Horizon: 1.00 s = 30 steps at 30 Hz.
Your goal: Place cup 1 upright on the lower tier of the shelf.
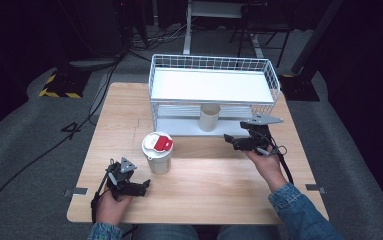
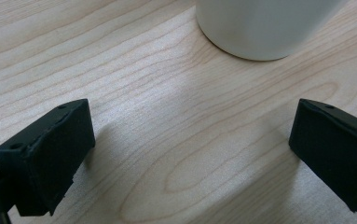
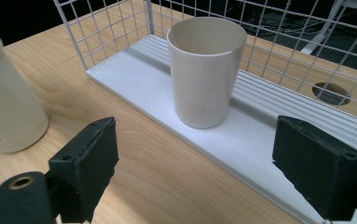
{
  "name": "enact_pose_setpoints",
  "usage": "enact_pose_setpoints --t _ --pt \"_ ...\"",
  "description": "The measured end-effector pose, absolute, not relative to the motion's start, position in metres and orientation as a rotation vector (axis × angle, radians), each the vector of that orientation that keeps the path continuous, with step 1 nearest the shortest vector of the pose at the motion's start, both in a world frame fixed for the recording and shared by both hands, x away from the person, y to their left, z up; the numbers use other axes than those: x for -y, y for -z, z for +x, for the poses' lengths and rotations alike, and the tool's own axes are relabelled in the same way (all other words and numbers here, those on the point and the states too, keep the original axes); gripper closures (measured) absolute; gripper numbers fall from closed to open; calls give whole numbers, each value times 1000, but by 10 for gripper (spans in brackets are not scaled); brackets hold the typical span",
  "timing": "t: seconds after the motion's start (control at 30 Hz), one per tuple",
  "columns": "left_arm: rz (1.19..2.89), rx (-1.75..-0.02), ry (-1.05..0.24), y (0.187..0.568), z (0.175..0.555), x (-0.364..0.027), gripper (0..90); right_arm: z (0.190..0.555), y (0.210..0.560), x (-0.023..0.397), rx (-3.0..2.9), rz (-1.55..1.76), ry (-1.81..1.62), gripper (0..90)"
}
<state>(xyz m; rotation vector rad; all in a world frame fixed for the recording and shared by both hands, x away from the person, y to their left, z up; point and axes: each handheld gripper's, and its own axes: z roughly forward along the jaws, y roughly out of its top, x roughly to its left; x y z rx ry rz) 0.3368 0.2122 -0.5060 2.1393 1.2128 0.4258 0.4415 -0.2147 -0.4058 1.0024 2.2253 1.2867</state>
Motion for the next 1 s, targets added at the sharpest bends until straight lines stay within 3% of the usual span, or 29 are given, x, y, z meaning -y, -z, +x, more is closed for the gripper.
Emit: enact_pose_setpoints --t 0.47,1.0 --pt "2139 -1208 -420 506 338 -212 6 392 398 254 -2236 984 -1256 147" --pt "2139 -1207 -422 506 338 -212 7 360 422 294 -2248 1048 -1202 80"
